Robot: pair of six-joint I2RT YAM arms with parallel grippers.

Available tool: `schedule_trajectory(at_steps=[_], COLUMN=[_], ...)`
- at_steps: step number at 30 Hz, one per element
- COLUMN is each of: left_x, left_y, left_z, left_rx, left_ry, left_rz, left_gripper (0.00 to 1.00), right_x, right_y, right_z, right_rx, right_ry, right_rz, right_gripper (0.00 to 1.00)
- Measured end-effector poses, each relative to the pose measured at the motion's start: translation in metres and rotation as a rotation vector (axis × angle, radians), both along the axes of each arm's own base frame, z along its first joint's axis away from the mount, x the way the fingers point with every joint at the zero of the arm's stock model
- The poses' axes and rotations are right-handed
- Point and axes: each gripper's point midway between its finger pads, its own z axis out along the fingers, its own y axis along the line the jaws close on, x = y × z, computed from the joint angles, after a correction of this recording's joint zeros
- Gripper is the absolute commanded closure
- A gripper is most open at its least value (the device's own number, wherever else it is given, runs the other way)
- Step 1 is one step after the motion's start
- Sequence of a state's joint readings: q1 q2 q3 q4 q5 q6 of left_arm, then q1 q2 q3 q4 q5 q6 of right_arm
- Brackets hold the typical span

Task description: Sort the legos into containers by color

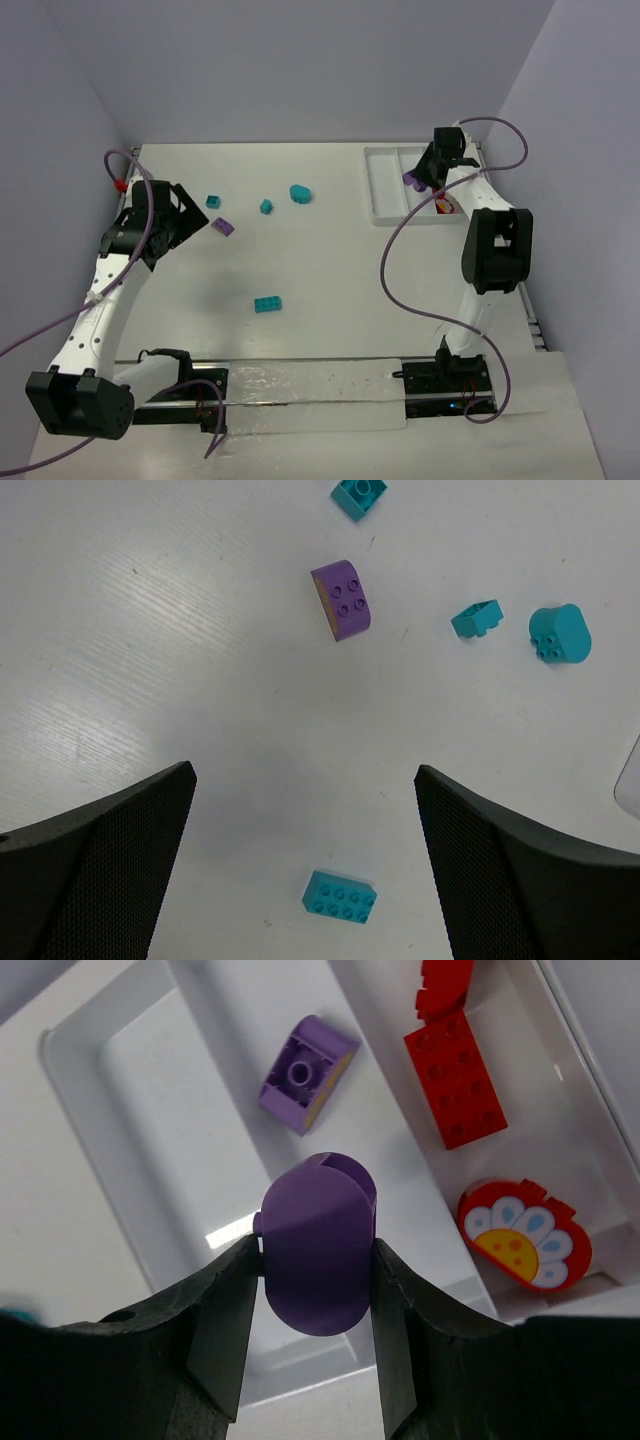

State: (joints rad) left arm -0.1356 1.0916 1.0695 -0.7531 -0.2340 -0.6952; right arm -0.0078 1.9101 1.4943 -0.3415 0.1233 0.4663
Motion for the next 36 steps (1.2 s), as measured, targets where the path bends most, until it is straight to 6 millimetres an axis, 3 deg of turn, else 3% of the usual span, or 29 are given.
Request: schedule_trajectory(at_steps=[4,9,11,21,24,27,32,36], left_x=[0.001,0.003,0.004,0.010,0.015,0.024,0.038,0.041], left_y=[-0.001,-0.003,-0.003,-0.006,-0.007,-0.005,-0.006,-0.009], left_z=[-0.004,-0.009,-0.012,-0.012,-0.019,-0.034,-0.083,-0.104], left_rx=[-0.003,-0.006,-0.007,-0.023,-0.026,-0.015,0.005,0.003], left_ry=[0.015,0.033,0.043,0.037,0.053,0.090,0.221,0.271], left_rz=[-0.004,-0.005,-0.005,-0.009,0.003,0.028,0.083,0.137], left_gripper=[0.01,0.01,0.01,0.02,0.04,0.05,0.08,0.10], right_x=[0.005,0.017,0.019,0.024,0.023,0.012,-0.025,-0.052], right_y=[-0.009,-0.012,-0.013,-0.006,0.008,0.037,0.105,0.126], right_z=[-0.024,-0.031,-0.028,0.007,0.030,0.053,0.085,0.095], right_rx=[-0.005,-0.011,-0.015,-0.017,-0.020,-0.020,-0.002,0.025], right_ry=[0.052,0.057,0.053,-0.005,-0.051,-0.093,-0.161,-0.188], right_rz=[-0.012,-0.010,-0.008,0.024,0.047,0.101,0.243,0.298], right_gripper=[0.72,0.31,0.21,0.19,0.19,0.18,0.18,0.18])
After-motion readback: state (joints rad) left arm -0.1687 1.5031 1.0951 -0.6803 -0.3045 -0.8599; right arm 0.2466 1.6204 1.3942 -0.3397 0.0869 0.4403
